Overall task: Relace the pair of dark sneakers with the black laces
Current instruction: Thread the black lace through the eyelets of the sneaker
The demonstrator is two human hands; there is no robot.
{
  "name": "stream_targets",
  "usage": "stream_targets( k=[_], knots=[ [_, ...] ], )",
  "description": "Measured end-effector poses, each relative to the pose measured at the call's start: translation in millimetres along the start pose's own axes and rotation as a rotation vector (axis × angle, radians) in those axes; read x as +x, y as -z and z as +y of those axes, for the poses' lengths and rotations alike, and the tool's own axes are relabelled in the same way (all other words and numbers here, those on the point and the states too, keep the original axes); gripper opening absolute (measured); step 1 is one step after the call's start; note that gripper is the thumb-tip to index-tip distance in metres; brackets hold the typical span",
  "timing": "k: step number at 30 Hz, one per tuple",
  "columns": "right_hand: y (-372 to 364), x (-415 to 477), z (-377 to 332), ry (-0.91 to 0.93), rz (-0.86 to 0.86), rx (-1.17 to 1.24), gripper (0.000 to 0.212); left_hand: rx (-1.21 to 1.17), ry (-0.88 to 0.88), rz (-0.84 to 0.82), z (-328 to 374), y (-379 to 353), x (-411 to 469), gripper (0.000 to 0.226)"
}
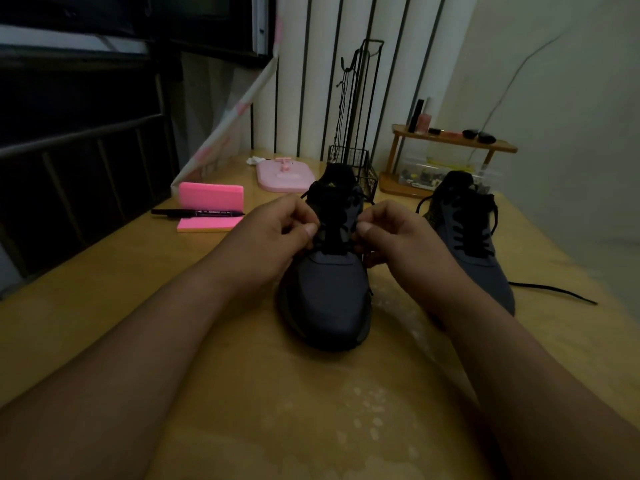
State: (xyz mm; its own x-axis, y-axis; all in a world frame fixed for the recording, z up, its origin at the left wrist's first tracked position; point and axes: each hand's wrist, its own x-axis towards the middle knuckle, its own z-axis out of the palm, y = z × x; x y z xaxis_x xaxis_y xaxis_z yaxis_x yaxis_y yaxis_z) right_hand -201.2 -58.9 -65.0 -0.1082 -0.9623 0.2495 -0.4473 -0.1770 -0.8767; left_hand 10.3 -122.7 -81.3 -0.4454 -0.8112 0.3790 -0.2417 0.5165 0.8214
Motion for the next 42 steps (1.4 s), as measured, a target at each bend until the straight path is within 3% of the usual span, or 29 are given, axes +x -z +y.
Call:
stream_targets(
  k=[3, 14, 24, 30, 36, 42],
  knots=[
    [-1, 7, 1, 0.023, -0.041, -0.068, 0.002, 0.083, -0.033, -0.002, -2, 0, 3, 0.010],
    [-4, 20, 1, 0.168, -0.044, -0.317, 0.008, 0.236, -0.166, 0.003, 2, -5, 13, 0.003],
    [-10, 22, 9, 0.094, 0.012, -0.225, 0.021, 0.186, -0.103, 0.066, -5, -12, 11, 0.006],
    [-2, 19, 3, 0.189, -0.103, -0.187, 0.006, 0.157, -0.147, -0.021, 0, -2, 8, 0.006],
    [-9, 21, 4, 0.283, 0.006, -0.265, 0.006, 0.253, -0.233, 0.056, 1, -8, 11, 0.005],
    [-17, 19, 7, 0.237, 0.107, -0.254, 0.012, 0.313, -0.261, 0.109, -2, -13, 14, 0.005]
  ],
)
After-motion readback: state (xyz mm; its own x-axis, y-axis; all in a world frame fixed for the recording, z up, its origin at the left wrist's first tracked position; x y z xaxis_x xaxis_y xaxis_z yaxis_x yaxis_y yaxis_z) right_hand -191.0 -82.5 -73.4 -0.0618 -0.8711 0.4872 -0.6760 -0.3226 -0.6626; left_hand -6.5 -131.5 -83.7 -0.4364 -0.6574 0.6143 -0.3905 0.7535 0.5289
